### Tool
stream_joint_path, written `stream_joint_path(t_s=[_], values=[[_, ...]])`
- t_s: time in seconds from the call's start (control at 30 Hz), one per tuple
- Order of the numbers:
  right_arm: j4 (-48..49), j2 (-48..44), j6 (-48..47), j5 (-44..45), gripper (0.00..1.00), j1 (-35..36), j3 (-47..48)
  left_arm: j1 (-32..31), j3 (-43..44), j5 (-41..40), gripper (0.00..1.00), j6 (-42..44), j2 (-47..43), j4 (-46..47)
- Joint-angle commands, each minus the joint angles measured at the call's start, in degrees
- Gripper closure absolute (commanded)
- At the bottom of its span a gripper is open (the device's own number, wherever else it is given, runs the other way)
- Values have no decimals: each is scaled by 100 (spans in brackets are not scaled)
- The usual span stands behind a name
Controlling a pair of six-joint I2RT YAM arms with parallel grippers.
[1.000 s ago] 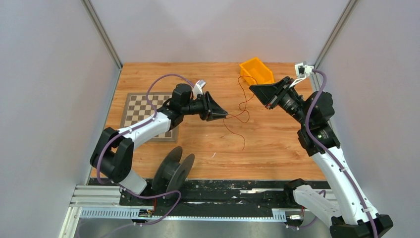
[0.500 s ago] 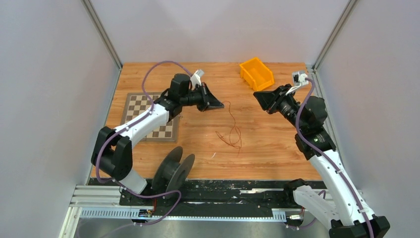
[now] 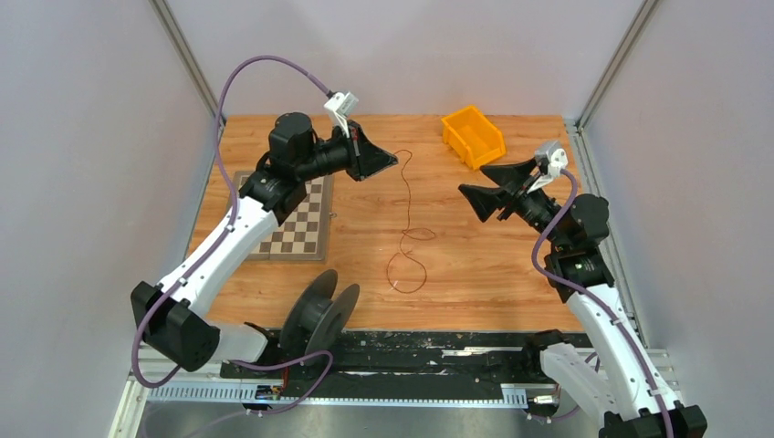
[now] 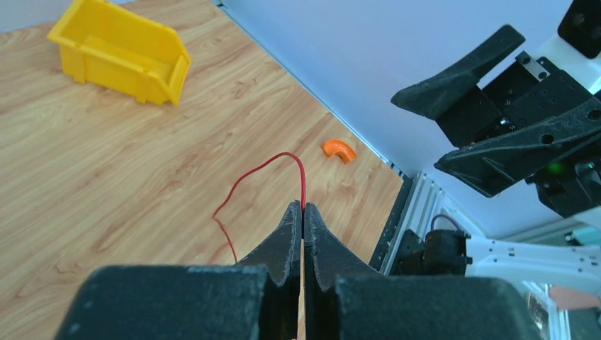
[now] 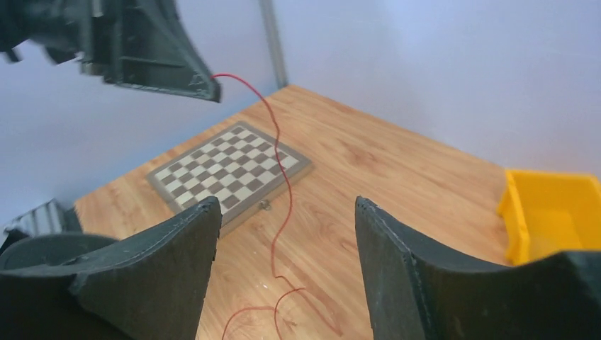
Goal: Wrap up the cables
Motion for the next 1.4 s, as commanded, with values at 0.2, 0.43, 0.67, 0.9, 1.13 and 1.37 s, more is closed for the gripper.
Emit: stream_joint_path(t_s=[0.2,0.43,0.67,0.9,1.13,1.37], values=[[2933,1095,140,-1757,32,512,-295,-6,-703,669,100,348,-795,582],[3617,2006,13,-1396,33,1214,-416,-13,-1053,819,100,77,-1045,948],[5127,2685,43,-1135,37,1602,-771,-13,-1406,1015,100,-219,-1282,1414],[5631,3271,34,-1164,42,1624,-615,-10,-1598,1079,100,-408,-1463,1614],[5923,3409,40,-952,59,1634,-682,-10,-1662,1072,100,-447,-1541,1608],[6188,3357,121,-979,97,1635,-834,-5,-1767,1027,100,-573,-1663,1683]])
